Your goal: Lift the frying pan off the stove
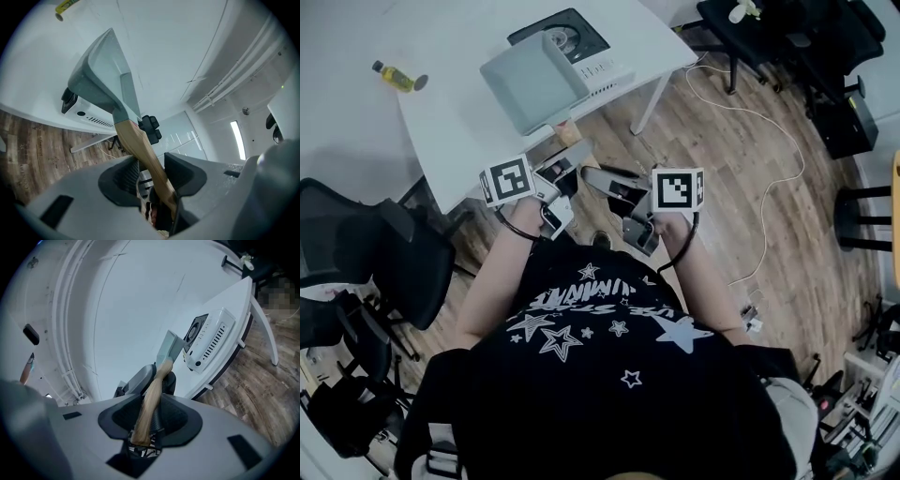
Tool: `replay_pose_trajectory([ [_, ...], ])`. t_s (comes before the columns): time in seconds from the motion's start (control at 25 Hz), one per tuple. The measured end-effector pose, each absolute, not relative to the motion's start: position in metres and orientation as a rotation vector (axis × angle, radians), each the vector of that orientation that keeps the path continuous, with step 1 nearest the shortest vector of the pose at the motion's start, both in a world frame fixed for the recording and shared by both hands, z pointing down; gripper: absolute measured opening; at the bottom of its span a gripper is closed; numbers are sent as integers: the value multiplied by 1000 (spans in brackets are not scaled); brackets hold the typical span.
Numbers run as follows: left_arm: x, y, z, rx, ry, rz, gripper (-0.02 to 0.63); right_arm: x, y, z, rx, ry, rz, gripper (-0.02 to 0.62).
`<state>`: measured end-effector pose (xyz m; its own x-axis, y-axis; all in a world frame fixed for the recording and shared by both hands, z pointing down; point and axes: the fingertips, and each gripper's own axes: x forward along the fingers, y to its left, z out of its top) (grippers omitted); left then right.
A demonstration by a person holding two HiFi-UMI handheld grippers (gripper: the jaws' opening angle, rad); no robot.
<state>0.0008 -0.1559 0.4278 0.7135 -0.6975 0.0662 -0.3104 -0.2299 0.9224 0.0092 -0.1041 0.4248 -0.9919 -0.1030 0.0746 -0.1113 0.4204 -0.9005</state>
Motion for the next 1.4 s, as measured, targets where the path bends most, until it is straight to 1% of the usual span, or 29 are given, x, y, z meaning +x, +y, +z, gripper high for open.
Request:
replay_pose_trajectory([
  [0.32, 0, -155, 426, 1848, -785, -419, 172, 4, -101, 423, 180, -2636, 1661, 136],
  [0.48, 7, -154, 414, 1834, -703, -479, 172, 0, -99, 414, 156, -2664, 1661, 141],
  [0.76, 8, -155, 412, 1821, -656, -498, 173, 1, -102, 411, 200, -2686, 1664, 140],
  [1.04, -32, -80, 413, 1860, -657, -452, 175, -38, -25, 410, 259, -2689, 1634, 144],
  [1.24, -42, -51, 404, 1852, -579, -498, 175, -50, 2, 408, 313, -2707, 1603, 144],
  [1.4, -56, -23, 407, 1866, -588, -455, 175, -58, 29, 408, 376, -2695, 1591, 144],
])
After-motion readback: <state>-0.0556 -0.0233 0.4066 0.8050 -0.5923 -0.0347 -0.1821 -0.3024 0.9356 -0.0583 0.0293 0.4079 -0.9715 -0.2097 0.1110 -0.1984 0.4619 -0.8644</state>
